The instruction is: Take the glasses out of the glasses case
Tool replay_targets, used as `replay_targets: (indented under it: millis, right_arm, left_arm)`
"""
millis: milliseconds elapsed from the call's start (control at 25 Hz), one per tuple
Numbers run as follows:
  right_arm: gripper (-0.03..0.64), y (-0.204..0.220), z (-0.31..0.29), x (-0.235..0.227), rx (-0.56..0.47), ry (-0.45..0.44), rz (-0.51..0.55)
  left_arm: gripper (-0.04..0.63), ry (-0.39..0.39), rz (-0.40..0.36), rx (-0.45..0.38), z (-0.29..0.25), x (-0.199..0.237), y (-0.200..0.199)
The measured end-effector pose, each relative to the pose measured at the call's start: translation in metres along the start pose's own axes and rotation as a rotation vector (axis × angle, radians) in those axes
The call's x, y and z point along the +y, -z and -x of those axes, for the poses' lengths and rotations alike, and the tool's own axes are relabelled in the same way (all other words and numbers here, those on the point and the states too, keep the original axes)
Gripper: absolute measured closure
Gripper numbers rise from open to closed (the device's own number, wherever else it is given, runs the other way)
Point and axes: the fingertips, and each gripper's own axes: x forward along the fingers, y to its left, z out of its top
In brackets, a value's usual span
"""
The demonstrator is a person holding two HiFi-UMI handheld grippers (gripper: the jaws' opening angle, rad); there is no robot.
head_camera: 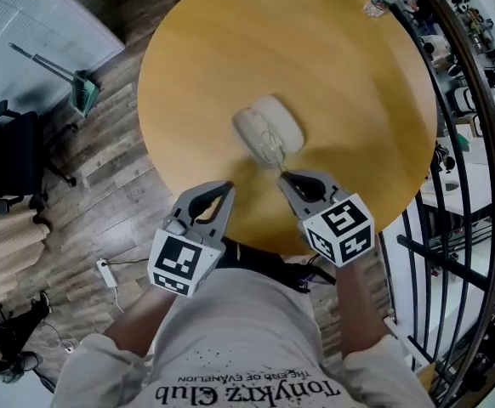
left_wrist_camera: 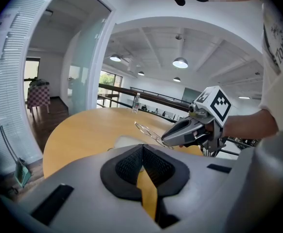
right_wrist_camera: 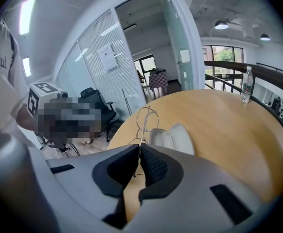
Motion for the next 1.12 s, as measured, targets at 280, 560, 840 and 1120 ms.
replay_targets:
  millis: [280,560,840,1120]
  right_arm:
    - [0.583,-0.003,0.038,0.014,-0.042,0.028,-0.004]
    - [0.583,-0.004,0.066,0.021,-0.085,0.057,-0.037]
    - [0.583,-0.008,0.088,0.029,-0.128,0.079,-0.05]
    - [0.583,-0.017,0.097,0.037,-0.158,0.077,-0.05]
  left_arm:
    - [0.571,0.016,-0.036,-0.051,0.008,-0.024,-0.02]
    - [0.571,0.027,-0.061,-0.086,0.017,-0.04,-0.035]
    - [0.571,0.048,-0.069,-0.101,0.023,-0.057,-0.042]
    - [0.571,0.069,-0.08,-0.131,0.029,-0.066,-0.059]
